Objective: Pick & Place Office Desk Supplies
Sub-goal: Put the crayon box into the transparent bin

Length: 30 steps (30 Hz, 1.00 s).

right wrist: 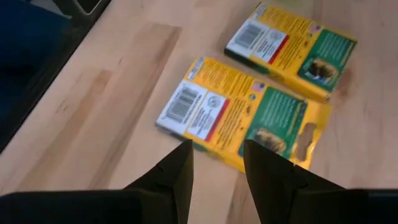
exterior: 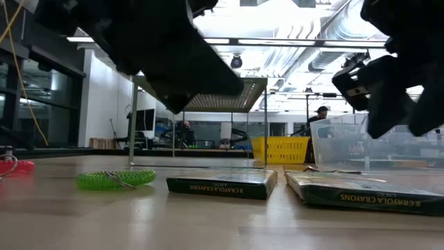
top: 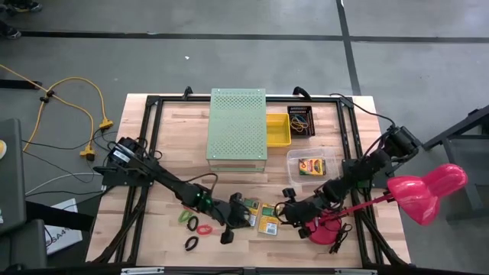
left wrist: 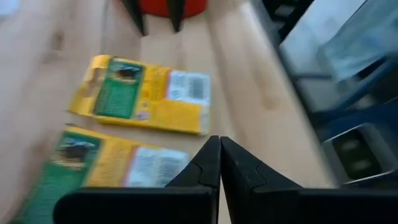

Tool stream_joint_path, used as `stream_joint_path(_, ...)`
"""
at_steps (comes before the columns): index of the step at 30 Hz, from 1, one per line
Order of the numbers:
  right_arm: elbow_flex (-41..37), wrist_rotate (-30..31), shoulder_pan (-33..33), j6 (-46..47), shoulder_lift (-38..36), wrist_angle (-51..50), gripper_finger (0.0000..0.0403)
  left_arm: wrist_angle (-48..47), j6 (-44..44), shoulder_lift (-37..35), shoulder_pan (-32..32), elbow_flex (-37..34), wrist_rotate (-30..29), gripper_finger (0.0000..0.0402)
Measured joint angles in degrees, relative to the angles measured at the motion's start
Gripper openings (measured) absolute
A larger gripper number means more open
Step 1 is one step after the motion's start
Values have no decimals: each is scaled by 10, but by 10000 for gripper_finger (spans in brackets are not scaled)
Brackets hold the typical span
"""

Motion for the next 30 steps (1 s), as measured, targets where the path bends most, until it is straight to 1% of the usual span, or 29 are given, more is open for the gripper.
stream_joint_path(2,0,-2,1,38,0,-7,129,-14,36,0,0,6,-10,1)
stream_joint_path(7,0,-24,0,179,0,-1,129,-11,123,0,0,6,-58,1)
stream_joint_path(10,0,-31,0,264,0,-1,129,-15,165,0,5,7,-72,1)
stream_joint_path(14,0,-31,-2,404,0,-1,129,-16,226,0,10,7,-75,1)
stream_joint_path(18,0,-45,-14,539,0,-2,129,-23,288,0,12,7,-75,1)
stream_joint_path(20,0,-56,-20,571,0,-2,129,-23,322,0,11,7,-75,1)
stream_joint_path(22,0,-68,-24,585,0,-2,129,-23,353,0,10,7,-71,1)
stream_joint_path(26,0,-66,-27,643,0,-1,129,-23,391,0,9,7,-70,1)
stream_joint_path(30,0,-68,-40,727,0,-2,129,-23,426,0,9,7,-70,1)
